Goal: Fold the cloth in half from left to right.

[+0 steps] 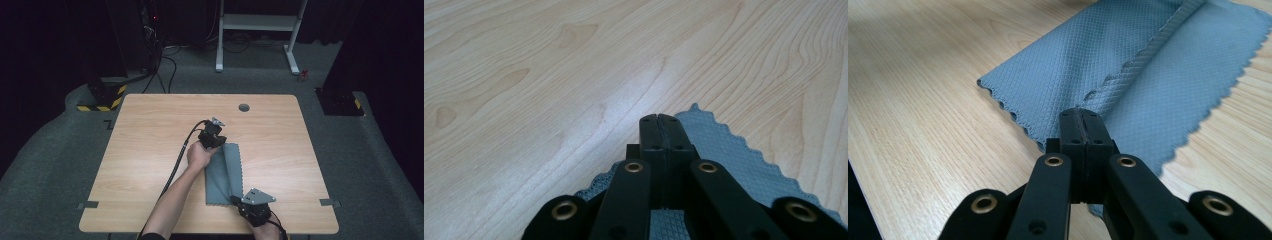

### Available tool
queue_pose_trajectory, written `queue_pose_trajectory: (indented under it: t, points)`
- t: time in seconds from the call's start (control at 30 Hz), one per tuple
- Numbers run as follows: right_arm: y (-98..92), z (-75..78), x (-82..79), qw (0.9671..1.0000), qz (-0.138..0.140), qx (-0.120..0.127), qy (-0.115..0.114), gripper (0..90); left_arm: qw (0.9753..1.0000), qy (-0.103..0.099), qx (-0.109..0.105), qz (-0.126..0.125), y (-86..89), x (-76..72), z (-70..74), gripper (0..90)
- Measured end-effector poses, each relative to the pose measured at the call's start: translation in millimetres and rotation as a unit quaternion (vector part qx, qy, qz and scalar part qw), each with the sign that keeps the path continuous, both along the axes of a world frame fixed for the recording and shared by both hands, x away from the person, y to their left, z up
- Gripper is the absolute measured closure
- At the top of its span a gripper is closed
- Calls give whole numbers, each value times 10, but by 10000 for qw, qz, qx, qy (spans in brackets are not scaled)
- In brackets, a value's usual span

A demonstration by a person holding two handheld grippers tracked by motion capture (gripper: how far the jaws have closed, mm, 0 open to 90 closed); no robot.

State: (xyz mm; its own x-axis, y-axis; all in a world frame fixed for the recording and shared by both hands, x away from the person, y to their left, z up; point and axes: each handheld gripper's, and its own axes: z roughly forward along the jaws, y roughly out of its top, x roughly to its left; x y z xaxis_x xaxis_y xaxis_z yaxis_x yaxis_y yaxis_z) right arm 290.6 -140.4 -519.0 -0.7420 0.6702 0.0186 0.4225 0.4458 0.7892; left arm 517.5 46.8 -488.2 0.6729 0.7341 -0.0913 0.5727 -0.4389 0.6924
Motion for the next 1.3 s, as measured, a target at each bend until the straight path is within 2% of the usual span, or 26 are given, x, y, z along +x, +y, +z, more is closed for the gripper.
queue_pose_trajectory:
  t: [0.3,0.57,0.87,1.3]
  points:
    - [-116,-2,-15,9999,-96,-44,-34,900,9999,-22,40,-124,-189,19,-13,900]
    - [-158,-29,-27,9999,-137,-72,37,900,9996,-31,91,-283,-353,38,-20,899]
    - [-204,-37,-7,9996,-155,-194,93,900,9995,50,131,-273,-428,69,-117,898]
    - [-226,-33,-16,9994,-211,-240,112,900,9995,61,114,-296,-514,80,-156,898]
